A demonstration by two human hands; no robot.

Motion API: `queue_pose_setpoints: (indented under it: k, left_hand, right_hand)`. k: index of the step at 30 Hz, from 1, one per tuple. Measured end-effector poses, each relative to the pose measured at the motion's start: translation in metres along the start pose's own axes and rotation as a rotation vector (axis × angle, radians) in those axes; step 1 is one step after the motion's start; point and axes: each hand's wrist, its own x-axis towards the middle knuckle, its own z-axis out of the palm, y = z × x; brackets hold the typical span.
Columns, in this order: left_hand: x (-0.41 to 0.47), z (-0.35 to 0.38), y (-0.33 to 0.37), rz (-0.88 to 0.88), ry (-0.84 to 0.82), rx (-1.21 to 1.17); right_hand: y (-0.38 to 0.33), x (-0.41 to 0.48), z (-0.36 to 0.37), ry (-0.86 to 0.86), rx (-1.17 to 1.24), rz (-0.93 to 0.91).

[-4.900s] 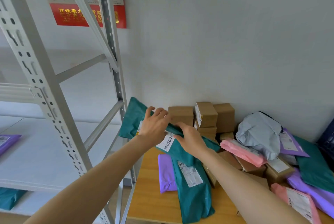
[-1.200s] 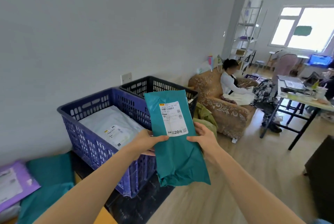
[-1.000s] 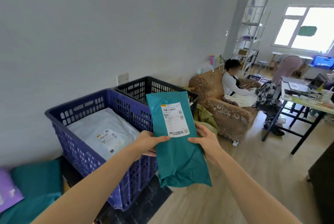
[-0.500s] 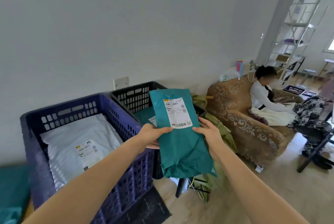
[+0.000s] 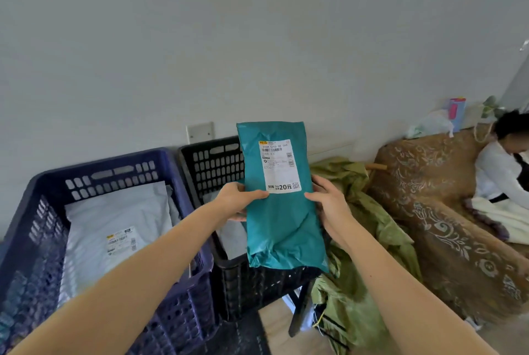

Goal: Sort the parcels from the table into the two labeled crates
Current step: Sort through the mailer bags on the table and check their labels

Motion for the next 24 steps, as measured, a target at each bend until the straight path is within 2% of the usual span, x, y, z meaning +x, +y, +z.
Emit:
queue_pose_setpoints:
  k: [12, 19, 24]
  left_hand:
    - [0.103, -0.02, 0.013, -0.079, 0.107, -0.019]
    - [0.144, -0.032, -0.022, -0.204, 0.2, 0.03]
    - [0.162, -0.034, -0.049, -0.308, 0.327, 0.024]
  right_hand:
    - [0.011, 0.116, 0.025, -0.158, -0.119, 0.138]
    - [0.054, 0.171, 0.043, -0.303, -0.182, 0.337]
    - [0.087, 0.208, 0.052, -0.436, -0.243, 0.454]
